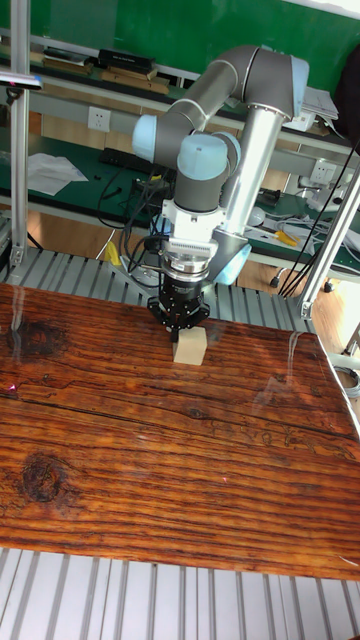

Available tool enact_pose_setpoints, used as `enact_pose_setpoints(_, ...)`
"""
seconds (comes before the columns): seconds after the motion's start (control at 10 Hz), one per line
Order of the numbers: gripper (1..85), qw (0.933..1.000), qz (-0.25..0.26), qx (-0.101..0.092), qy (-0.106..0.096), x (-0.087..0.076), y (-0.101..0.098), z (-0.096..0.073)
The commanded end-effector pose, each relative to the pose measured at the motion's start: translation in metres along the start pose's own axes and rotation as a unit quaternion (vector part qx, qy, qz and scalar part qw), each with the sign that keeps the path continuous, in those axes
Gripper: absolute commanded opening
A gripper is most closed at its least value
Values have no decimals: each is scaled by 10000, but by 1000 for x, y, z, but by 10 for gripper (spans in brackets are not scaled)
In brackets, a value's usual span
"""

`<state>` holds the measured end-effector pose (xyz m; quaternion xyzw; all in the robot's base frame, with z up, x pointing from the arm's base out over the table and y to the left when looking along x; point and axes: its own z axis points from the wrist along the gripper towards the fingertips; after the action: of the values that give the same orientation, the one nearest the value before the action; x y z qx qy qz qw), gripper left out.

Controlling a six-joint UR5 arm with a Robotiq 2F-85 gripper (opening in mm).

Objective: Use the gripper to push the small block from left to right

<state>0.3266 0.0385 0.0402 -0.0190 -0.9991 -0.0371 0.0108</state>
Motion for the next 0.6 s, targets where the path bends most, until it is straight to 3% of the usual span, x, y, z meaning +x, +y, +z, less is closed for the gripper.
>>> enact_pose_setpoints(0.0, 10, 10000, -6, -61, -6, 0, 9, -1)
enact_pose_setpoints(0.5, 10, 9999, -81, 59, -79, -2, 15, -1)
